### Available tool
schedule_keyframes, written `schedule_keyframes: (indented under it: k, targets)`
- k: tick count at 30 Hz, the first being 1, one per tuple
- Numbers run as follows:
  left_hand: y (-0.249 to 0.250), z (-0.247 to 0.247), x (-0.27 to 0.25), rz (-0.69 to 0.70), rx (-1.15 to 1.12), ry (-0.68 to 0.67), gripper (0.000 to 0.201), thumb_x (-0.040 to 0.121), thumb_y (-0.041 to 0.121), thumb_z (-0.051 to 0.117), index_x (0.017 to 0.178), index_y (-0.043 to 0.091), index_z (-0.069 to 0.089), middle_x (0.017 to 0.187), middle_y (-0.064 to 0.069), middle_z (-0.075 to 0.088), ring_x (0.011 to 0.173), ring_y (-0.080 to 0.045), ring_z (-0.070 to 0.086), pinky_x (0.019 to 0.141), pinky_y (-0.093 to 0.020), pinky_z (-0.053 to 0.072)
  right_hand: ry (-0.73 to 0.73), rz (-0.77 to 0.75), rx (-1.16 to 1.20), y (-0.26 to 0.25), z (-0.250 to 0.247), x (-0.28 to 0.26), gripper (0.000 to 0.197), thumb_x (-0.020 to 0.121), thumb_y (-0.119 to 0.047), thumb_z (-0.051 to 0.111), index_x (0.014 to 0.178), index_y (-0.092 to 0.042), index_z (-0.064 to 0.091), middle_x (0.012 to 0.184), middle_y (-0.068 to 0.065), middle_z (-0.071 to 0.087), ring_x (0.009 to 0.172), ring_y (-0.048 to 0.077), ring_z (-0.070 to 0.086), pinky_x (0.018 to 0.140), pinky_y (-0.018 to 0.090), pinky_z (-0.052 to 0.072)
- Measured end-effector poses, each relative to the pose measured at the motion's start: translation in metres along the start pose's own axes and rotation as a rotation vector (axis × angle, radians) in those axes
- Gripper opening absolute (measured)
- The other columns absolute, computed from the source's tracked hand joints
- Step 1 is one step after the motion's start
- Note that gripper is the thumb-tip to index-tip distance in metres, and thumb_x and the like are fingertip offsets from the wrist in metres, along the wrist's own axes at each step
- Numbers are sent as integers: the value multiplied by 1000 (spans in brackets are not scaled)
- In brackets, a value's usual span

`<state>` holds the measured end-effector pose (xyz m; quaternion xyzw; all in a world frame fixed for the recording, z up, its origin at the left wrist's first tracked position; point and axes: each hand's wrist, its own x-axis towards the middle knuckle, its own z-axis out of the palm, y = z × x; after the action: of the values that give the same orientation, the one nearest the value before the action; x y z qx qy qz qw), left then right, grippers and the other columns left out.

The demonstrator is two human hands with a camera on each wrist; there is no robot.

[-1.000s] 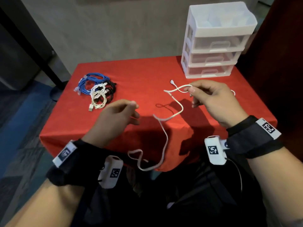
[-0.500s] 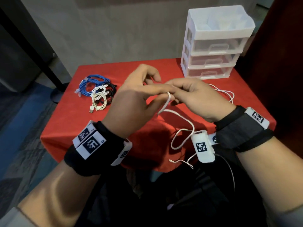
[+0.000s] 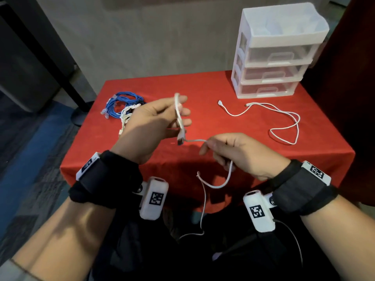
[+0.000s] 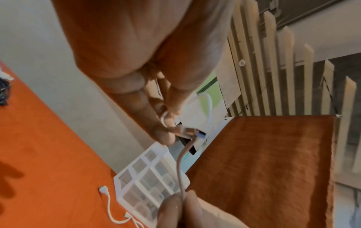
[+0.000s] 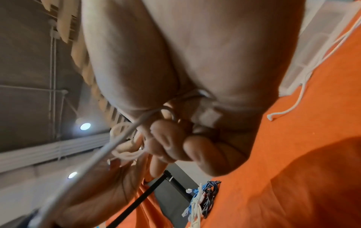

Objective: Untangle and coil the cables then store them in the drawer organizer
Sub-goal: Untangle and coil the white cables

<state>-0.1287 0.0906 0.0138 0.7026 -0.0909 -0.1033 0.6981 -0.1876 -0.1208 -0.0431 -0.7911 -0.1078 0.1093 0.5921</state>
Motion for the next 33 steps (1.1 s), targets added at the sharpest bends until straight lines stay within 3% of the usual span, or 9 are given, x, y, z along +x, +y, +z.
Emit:
schedule_keyframes:
  k: [2,4,7,11,14,16,21,28,33]
  targets:
    - [-5,5,-3,-22,9,-81,17,99,8,59,113,13,69,97,-5,77,84,-18,73,75,-34,60,-14,-4,-130,-2,2,2,26,107,-27,52,97,-19,75,57,-4,50,57,21,42,54,31,33]
    - [-10,12,-7,20,102,-117,9,94,6,66,102,9,70,92,-10,77,78,-21,69,68,-33,54,39,21,-177,-2,4,6,21,104,-20,57,92,-20,74,56,-6,53,57,18,44,57,32,33]
    - [-22,22,-15,150,289,-153,2,88,9,76,90,8,76,79,-5,74,69,-9,60,64,-23,49,144,39,-8,-4,8,13,22,104,-14,55,84,-9,64,63,4,56,60,20,46,57,33,33]
    - [-33,21,-16,80,305,-166,1,88,14,78,87,14,77,80,-21,72,66,-24,56,61,-50,50,121,115,473,-14,9,11,38,104,-37,49,82,-13,68,72,6,67,66,18,60,67,30,48]
    - [-33,18,-17,102,388,-152,8,90,15,76,87,22,77,70,-10,72,59,-17,55,57,-33,41,73,9,361,-8,12,7,27,102,-28,54,91,-7,67,80,8,71,72,17,64,68,22,49]
    - [-30,18,-20,90,294,-161,11,94,11,69,100,18,75,78,-4,73,63,-12,61,59,-25,47,121,-43,300,-3,12,7,17,104,-12,53,92,-5,65,78,8,71,67,14,61,63,19,48]
    - [-34,10,-24,-155,-60,-137,22,98,12,61,113,-4,62,88,-11,68,80,-19,65,67,-30,60,244,-40,377,-1,3,7,12,103,-10,56,96,-6,65,78,10,69,63,17,56,59,22,47]
    - [-36,8,-30,-234,-203,-215,24,88,25,65,110,18,68,103,-7,64,73,-4,60,63,-20,50,248,-11,422,-3,9,6,19,104,-16,54,93,-9,66,71,4,59,55,11,48,49,24,40]
    - [-49,18,-30,-232,-250,-71,21,84,24,70,101,15,75,87,-5,67,80,-16,62,71,-25,58,304,-43,453,-4,10,7,16,104,-14,54,95,-5,63,68,3,56,51,12,45,48,26,38]
